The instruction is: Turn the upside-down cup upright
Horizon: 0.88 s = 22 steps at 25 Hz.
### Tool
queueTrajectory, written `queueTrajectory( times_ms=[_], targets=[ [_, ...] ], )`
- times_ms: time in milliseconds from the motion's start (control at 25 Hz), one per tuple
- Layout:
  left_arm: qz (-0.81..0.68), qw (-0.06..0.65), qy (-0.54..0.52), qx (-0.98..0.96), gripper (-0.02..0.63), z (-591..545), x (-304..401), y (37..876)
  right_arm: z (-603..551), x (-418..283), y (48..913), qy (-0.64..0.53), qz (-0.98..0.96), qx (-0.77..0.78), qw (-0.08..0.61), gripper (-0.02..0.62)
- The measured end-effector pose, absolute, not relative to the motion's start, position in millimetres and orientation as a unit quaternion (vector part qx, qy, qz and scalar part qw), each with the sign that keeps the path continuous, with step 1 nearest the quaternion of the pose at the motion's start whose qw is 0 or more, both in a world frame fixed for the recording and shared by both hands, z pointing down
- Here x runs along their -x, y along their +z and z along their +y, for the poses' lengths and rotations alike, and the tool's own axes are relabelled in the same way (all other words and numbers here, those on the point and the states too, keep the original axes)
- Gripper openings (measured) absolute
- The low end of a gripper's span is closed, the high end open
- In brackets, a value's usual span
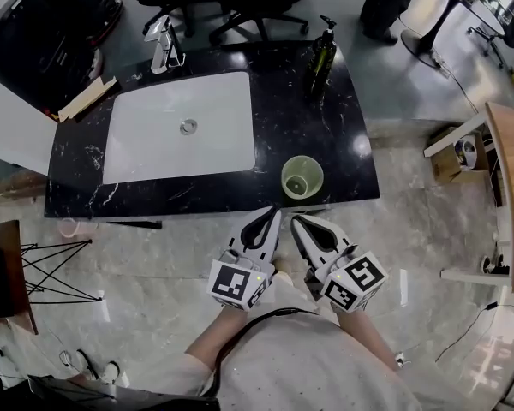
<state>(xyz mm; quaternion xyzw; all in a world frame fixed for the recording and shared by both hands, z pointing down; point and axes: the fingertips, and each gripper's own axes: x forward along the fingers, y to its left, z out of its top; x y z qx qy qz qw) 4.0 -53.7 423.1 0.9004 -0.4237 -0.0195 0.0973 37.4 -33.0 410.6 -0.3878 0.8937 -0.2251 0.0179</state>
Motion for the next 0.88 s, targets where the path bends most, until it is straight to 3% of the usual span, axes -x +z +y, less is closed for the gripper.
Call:
queueTrajectory(
  times_ms=[880],
  targets=[
    [-0.423, 0.092, -0.004, -0.902, 0.006, -40, -13, 423, -30, -36, 420, -0.178, 0.893, 0.413, -0.031, 0.006]
  ],
)
